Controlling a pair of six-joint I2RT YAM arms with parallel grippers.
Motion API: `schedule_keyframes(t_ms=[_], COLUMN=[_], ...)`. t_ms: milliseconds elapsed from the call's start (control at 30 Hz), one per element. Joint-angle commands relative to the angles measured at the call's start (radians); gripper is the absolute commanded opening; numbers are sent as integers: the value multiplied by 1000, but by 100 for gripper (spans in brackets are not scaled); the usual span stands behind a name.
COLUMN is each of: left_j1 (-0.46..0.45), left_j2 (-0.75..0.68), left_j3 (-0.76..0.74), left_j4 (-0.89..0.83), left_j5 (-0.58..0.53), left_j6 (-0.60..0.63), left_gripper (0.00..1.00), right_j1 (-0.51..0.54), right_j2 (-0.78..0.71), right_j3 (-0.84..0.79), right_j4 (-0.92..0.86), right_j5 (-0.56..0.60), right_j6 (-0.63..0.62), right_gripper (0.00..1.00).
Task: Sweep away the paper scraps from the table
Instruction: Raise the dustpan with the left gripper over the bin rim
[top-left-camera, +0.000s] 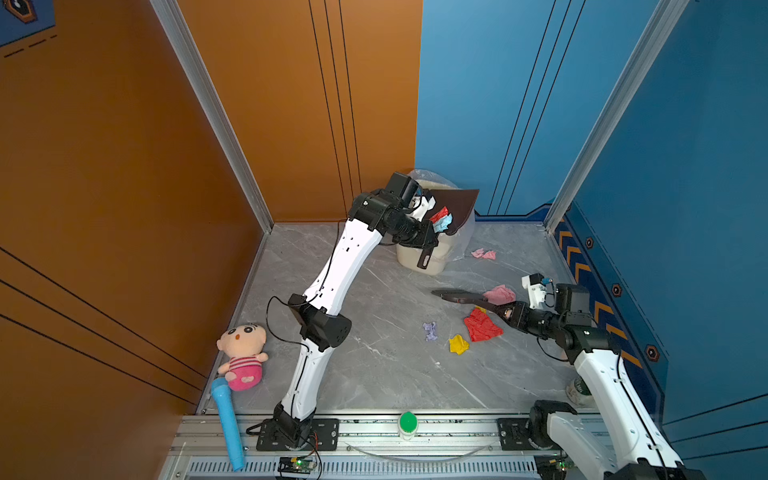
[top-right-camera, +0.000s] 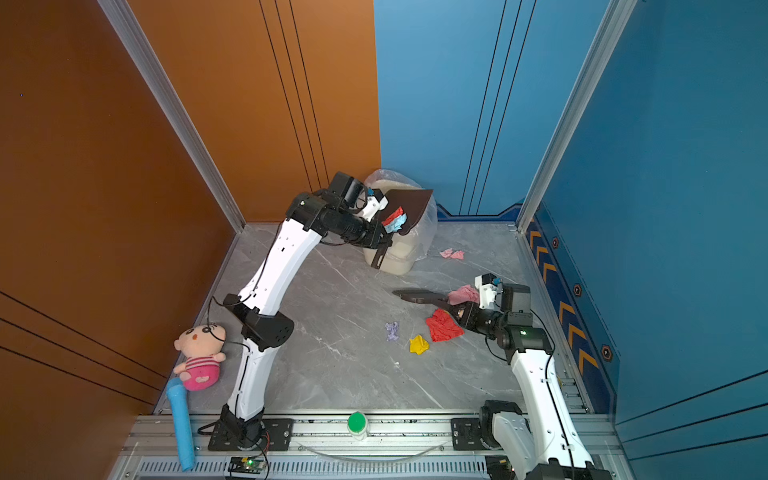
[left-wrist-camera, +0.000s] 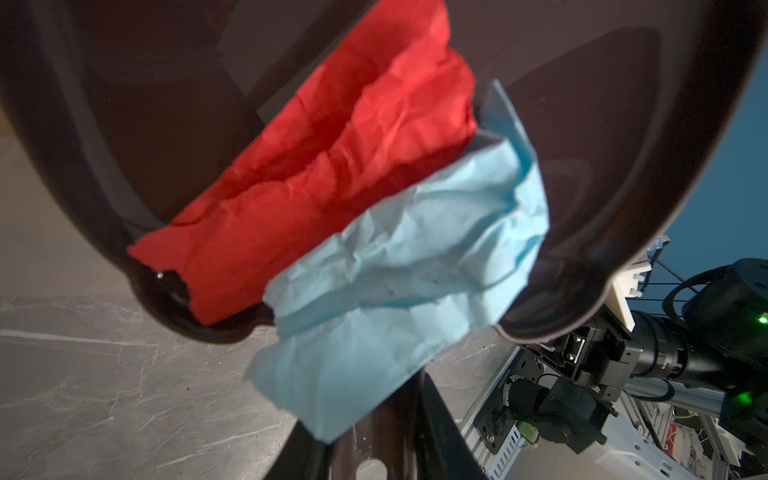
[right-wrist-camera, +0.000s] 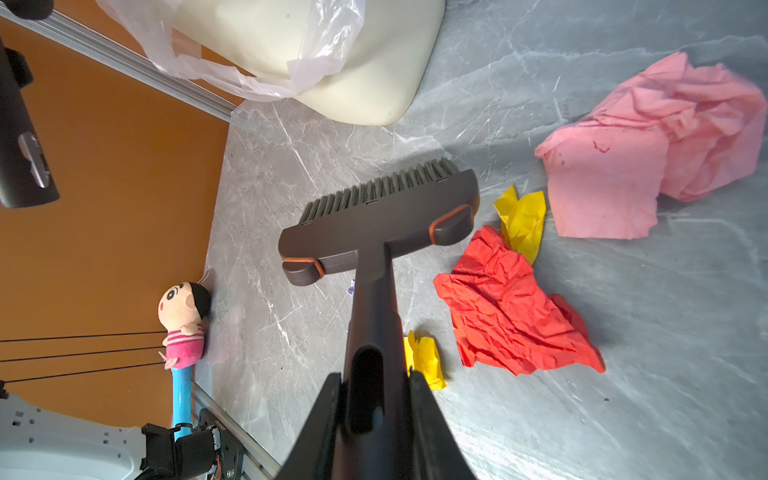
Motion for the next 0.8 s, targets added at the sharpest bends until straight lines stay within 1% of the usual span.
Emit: schedule_keyframes(t_ms=[0, 233, 533, 767], left_j1=[9, 19, 34, 53], left_j2=[25, 40, 47, 55], left_j3=[28, 28, 25, -17], left_j4=[51, 98, 219, 416], left_j5=[54, 99, 191, 336], left_j6=[-22, -40, -80, -188], left_gripper=[0, 0, 0, 0], right_j1=[-7, -8, -8, -11], right_j2=[-2, 10, 11, 2], right_j3=[-5, -6, -5, -2], right_j4=[52, 60, 59, 47], right_j5=[-42, -51, -45, -32], right_j6=[11, 18, 27, 27], right_gripper=[0, 0, 0, 0])
